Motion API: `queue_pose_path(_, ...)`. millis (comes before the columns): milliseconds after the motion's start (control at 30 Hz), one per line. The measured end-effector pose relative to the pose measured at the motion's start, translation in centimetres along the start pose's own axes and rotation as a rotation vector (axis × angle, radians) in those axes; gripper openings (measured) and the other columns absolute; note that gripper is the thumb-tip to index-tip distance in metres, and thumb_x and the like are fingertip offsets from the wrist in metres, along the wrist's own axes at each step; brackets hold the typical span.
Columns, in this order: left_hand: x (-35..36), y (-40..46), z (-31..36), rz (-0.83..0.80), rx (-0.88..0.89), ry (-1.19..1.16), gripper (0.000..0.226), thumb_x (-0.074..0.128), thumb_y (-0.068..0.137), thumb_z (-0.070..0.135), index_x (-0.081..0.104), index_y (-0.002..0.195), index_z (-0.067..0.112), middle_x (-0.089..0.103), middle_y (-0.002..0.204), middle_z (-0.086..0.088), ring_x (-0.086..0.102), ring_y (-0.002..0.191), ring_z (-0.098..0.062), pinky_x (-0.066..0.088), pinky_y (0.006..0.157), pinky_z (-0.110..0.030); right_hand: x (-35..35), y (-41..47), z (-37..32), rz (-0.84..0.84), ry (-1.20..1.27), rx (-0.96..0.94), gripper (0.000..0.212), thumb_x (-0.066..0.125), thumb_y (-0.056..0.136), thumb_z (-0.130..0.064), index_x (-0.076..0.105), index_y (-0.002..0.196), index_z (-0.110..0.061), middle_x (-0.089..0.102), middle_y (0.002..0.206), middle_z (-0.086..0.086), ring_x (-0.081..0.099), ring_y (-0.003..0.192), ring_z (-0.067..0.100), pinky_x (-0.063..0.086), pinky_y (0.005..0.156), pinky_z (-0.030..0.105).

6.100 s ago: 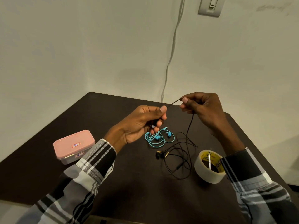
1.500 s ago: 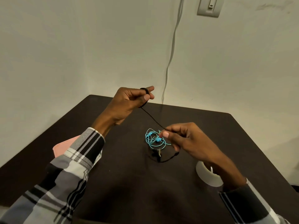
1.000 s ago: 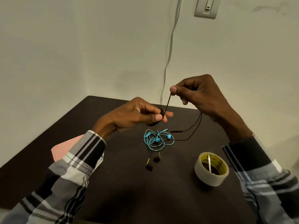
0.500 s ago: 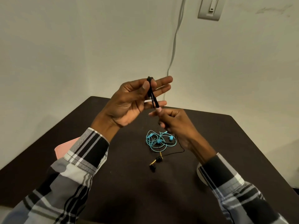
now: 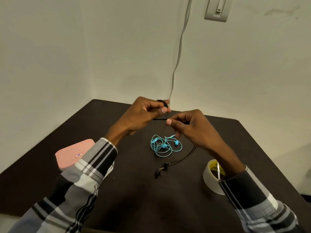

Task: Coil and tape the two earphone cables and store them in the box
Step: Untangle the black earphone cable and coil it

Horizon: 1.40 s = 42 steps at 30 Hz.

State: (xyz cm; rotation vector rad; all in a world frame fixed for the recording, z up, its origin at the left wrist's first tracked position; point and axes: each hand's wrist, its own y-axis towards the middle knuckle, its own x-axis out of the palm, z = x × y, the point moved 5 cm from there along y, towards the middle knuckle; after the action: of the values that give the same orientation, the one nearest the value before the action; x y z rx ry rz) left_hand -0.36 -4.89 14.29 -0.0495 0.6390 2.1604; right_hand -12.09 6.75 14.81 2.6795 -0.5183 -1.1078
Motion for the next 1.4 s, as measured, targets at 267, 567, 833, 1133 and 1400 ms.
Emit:
queue_pose_path(267,0.7,-0.8,-0.4,-0.097,-0.084,0.024,0.018,0.063,0.092,0.011,0.073,0.106,0.008,0.070,0.119,-0.004,0.063,0.113,-0.006,0.050,0.088,-0.018,-4.5,0.6,-2.6,0.077,-0.056,-0.078,0.016,0.072,0.088,-0.034,0.078,0.083,-0.021,0.068,0.057,-0.002,0.054,0.051,0.001,0.042,0.057,0.022)
queue_pose_path(567,3.0,-3.5,0.1,-0.318,-0.121,-0.471,0.022,0.051,0.093,0.012,0.071,0.098,0.005,0.059,0.132,-0.022,0.050,0.132,-0.030,0.038,0.108,-0.060,-4.1,2.7,-2.5,-0.036,0.251,-0.083,0.020,0.076,0.082,-0.026,0.076,0.083,-0.007,0.064,0.062,0.002,0.052,0.057,0.011,0.042,0.054,0.020)
queue_pose_path(833,3.7,-3.8,2.6,-0.367,0.032,-0.904,0.017,0.064,0.090,0.020,0.069,0.094,0.005,0.055,0.135,-0.025,0.047,0.131,-0.041,0.043,0.103,-0.058,0.3,3.5,1.1,-0.180,0.743,0.040,0.021,0.063,0.091,-0.005,0.073,0.076,-0.015,0.069,0.074,0.001,0.059,0.068,0.014,0.047,0.062,0.023)
queue_pose_path(1133,1.2,-1.8,2.5,-0.125,0.071,-0.865,0.019,0.055,0.090,0.021,0.071,0.094,0.011,0.054,0.139,-0.019,0.048,0.132,-0.035,0.047,0.102,-0.052,5.5,0.2,4.0,-0.213,0.853,0.237,0.020,0.065,0.087,-0.026,0.079,0.095,-0.015,0.048,0.056,-0.001,0.035,0.048,0.006,0.037,0.049,0.019)
queue_pose_path(1400,-0.7,-1.3,-0.2,0.112,-0.052,-0.294,0.021,0.059,0.088,0.019,0.069,0.100,0.005,0.067,0.126,-0.008,0.060,0.122,-0.014,0.047,0.100,-0.040,3.4,-3.1,3.0,-0.177,0.321,0.182,0.019,0.063,0.096,-0.027,0.077,0.106,-0.019,0.062,0.065,0.002,0.048,0.056,0.014,0.037,0.048,0.021)
